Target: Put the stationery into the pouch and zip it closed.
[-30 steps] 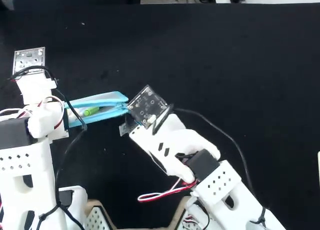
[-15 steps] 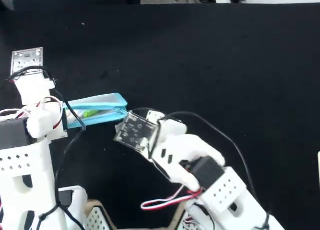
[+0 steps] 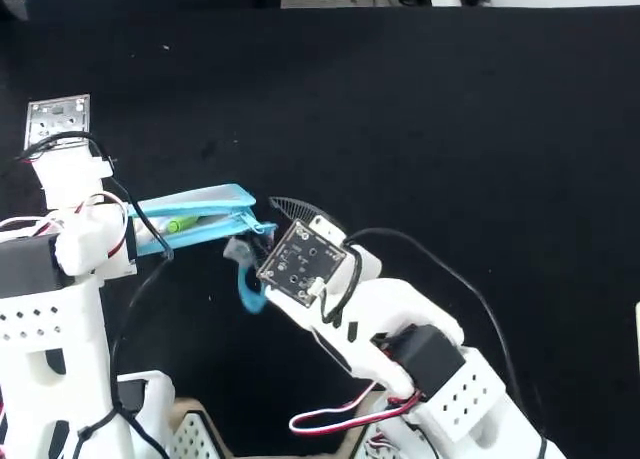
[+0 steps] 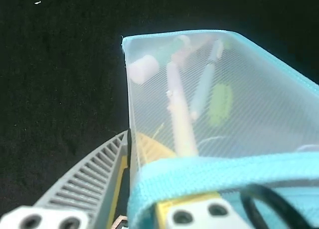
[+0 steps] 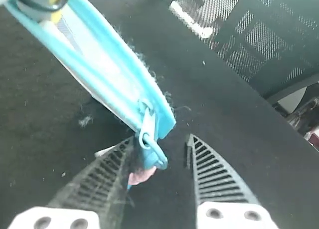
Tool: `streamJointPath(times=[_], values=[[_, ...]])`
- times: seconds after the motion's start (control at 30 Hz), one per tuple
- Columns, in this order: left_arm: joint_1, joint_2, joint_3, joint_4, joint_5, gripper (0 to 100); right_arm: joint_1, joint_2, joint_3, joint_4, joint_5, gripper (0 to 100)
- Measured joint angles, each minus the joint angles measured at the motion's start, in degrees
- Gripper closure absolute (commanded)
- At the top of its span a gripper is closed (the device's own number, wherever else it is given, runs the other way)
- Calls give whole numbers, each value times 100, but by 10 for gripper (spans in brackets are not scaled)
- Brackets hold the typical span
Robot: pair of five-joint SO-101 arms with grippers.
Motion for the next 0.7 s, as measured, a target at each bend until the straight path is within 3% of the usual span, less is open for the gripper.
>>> streamJointPath(times=[0.17,0.7], values=[[0,0,0,0,0,970,0,0,0,0,0,992],[0,0,9,0,0,970,-9,-176,-202,870,484,983]])
